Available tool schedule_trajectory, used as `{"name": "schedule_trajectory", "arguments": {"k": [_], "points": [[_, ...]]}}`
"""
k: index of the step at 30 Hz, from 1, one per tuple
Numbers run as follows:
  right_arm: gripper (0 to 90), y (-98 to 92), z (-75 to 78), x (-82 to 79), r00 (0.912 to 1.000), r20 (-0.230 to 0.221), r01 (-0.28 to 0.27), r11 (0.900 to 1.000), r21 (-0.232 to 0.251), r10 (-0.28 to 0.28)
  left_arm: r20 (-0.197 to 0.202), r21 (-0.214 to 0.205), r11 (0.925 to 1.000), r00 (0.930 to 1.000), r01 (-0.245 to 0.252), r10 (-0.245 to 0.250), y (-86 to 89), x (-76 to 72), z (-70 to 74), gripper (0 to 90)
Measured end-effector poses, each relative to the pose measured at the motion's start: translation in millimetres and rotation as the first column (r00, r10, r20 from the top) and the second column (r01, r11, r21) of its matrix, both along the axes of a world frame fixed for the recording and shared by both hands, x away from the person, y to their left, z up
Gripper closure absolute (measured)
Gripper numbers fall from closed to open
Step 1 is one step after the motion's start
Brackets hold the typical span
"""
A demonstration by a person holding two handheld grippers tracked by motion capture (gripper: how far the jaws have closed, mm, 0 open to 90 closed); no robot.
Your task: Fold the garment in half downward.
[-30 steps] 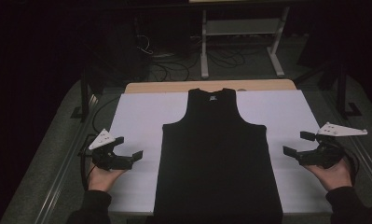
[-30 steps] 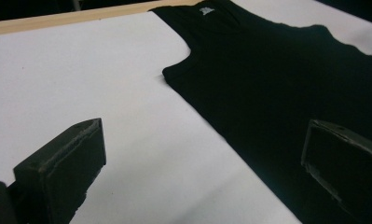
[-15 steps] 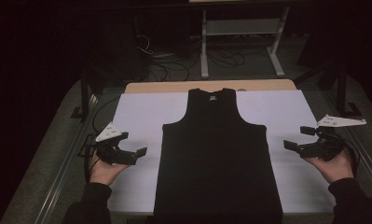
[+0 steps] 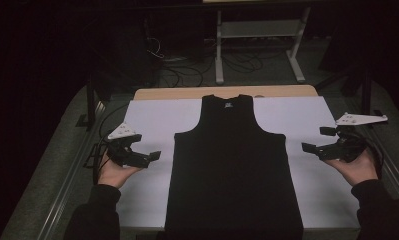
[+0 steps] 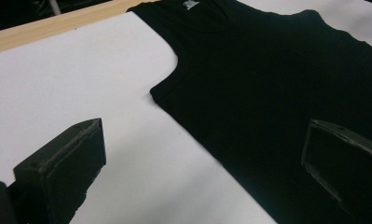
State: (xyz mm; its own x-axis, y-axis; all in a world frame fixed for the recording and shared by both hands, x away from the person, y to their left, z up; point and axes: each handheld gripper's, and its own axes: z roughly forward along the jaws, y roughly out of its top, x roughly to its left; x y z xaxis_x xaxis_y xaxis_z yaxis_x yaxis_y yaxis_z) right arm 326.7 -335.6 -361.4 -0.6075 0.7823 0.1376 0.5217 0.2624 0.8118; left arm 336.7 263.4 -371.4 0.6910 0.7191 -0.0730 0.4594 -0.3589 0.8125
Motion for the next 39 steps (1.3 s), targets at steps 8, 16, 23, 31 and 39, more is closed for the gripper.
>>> {"name": "schedule_trajectory", "arguments": {"k": [8,16,23,31,39], "points": [[0.0,3.4,6.1,14.4,0.9999,-0.013,-0.01,0.9998,-0.016,0.009,-0.006,0.02,0.9998,1.0,0.006,-0.006,-5.1,15.2,4.5,0.0],[0.0,4.8,8.6,29.0,0.9995,-0.028,-0.017,0.9997,-0.018,0.016,-0.02,0.037,0.9992,0.9997,0.012,-0.011,-8.1,30.6,7.4,0.0],[0.0,3.6,8.4,41.5,0.999,-0.044,-0.013,0.9999,-0.01,0.013,-0.05,0.044,0.9986,0.9984,0.027,-0.025,-12.3,42.4,6.7,0.0],[0.0,5.1,5.0,49.6,0.9978,-0.063,-0.019,0.9998,-0.006,0.019,-0.066,0.041,0.9984,0.9972,0.037,-0.035,-18.5,52.2,4.6,0.0],[0.0,4.8,-1.3,56.9,0.9966,-0.08,-0.018,0.9998,-0.004,0.018,-0.089,0.026,0.9994,0.9958,0.025,-0.022,-17.5,63.4,-1.7,0.0]]}}
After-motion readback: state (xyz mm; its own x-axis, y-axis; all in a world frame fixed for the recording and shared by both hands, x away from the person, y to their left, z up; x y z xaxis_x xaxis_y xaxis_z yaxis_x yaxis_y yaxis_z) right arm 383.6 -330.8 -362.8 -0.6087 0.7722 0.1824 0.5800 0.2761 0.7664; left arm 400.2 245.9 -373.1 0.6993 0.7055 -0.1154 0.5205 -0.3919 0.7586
